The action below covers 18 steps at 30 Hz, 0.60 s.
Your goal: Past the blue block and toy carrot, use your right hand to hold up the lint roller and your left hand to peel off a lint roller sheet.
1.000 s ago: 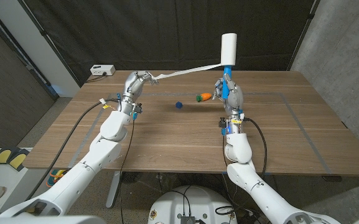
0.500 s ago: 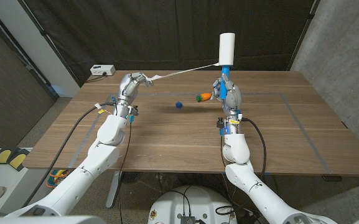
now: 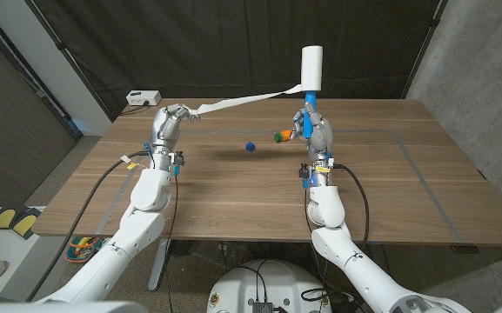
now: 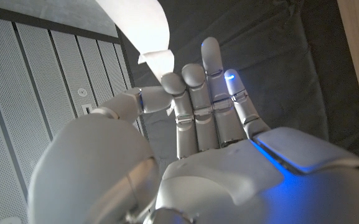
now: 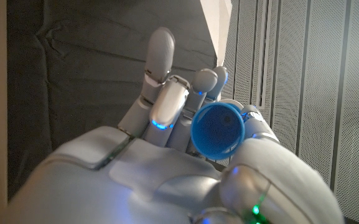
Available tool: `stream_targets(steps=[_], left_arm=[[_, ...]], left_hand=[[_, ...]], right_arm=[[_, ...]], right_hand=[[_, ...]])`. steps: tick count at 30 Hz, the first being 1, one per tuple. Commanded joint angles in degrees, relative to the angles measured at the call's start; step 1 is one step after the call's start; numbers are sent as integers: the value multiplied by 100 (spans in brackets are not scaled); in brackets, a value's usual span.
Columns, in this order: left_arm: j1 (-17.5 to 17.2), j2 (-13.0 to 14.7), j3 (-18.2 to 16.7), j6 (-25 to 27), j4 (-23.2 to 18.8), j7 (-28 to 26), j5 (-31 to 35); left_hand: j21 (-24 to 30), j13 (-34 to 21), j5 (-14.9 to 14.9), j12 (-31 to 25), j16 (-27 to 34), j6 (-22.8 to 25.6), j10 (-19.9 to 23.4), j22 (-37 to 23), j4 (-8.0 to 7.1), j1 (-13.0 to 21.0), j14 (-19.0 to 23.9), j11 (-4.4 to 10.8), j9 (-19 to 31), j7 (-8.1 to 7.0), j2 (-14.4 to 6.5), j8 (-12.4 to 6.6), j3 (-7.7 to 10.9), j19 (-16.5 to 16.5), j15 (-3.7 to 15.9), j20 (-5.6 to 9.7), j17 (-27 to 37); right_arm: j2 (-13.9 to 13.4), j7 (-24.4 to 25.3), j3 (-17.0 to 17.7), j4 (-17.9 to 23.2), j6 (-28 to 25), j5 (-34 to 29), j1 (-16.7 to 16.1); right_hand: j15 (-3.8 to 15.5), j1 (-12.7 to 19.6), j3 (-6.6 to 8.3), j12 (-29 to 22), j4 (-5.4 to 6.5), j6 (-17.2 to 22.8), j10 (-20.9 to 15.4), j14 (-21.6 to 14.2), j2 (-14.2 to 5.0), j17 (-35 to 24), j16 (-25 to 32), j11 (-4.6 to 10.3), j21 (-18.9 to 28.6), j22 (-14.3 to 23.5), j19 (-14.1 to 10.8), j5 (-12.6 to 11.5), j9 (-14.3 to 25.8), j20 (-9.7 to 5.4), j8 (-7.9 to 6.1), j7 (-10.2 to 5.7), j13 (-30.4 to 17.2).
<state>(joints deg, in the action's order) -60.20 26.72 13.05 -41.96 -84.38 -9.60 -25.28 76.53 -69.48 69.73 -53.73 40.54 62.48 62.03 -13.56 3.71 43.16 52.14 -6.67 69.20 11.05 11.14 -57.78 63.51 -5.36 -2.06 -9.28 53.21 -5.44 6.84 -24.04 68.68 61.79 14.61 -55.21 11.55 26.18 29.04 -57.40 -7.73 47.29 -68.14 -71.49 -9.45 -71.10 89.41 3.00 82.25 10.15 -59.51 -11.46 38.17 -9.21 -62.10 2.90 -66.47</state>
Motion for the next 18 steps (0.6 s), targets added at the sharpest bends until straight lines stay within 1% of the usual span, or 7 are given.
stream_targets(steps=[1,8,12,13,15,16,18], left_arm=[[-261,-185,-330,-204,-34,-469,197],[-213,-222,-357,-201,89,-472,202],[-215,-200,-383,-93,93,-578,342],[-232,-160,-385,9,49,-630,431],[-231,-60,-362,111,27,-611,547],[-245,-6,-357,188,-10,-632,630],[-265,100,-355,316,-82,-690,822]], left_hand=[[64,-32,41,-67,19,910,58,51,778,6,148,2,61,96,-84,-409,827,-2,86,12,29],[88,-26,40,-132,-11,896,43,148,775,0,160,1,35,94,-97,-424,827,11,91,20,44],[112,-43,42,-172,-12,950,33,181,777,0,187,3,89,90,-92,-511,832,-39,120,15,59],[116,-89,36,-207,-18,953,-8,187,773,5,159,42,105,86,-100,-545,829,-25,125,19,80],[187,15,-25,-147,-104,723,-158,156,759,-20,-4,132,-96,91,-106,-325,790,78,192,20,80],[252,168,-75,-22,-135,620,-227,126,751,-37,-63,158,-241,94,-107,-157,764,145,213,10,84],[461,571,-254,327,-246,465,-389,41,756,-30,-299,221,-655,90,-119,288,704,365,239,0,80]], right_arm=[[78,52,-57,-195,20,-76,155],[120,71,-88,-305,33,-96,239],[149,112,-93,-354,22,-143,280],[163,119,-98,-389,25,-156,304],[184,126,-110,-446,32,-160,345],[194,140,-111,-464,27,-177,358],[209,155,-120,-502,29,-196,386]], right_hand=[[24,-5,1203,2,1181,938,-800,0,-71,-9,39,-543,28,0,12,-20,-24,-11,-36,80,73],[23,-11,1204,-49,1182,931,-779,2,-69,-9,39,-537,30,-1,14,-20,-30,-16,-57,94,-13],[23,-15,1204,-44,1182,920,-781,1,-70,-9,39,-543,31,-1,21,-20,-26,-20,-81,79,4],[23,-16,1204,-62,1182,923,-776,1,-70,-9,39,-535,32,-1,20,-20,-42,-17,-75,89,-26],[23,-17,1205,-69,1182,915,-770,2,-70,-9,39,-537,35,-1,15,-20,-24,-17,-91,73,-38],[23,-18,1204,-43,1182,903,-778,2,-69,-9,39,-545,34,-1,20,-20,-15,-20,-99,78,9],[23,-19,1205,-73,1182,910,-766,2,-70,-9,39,-543,35,-1,19,-20,-31,-17,-99,69,-43]])
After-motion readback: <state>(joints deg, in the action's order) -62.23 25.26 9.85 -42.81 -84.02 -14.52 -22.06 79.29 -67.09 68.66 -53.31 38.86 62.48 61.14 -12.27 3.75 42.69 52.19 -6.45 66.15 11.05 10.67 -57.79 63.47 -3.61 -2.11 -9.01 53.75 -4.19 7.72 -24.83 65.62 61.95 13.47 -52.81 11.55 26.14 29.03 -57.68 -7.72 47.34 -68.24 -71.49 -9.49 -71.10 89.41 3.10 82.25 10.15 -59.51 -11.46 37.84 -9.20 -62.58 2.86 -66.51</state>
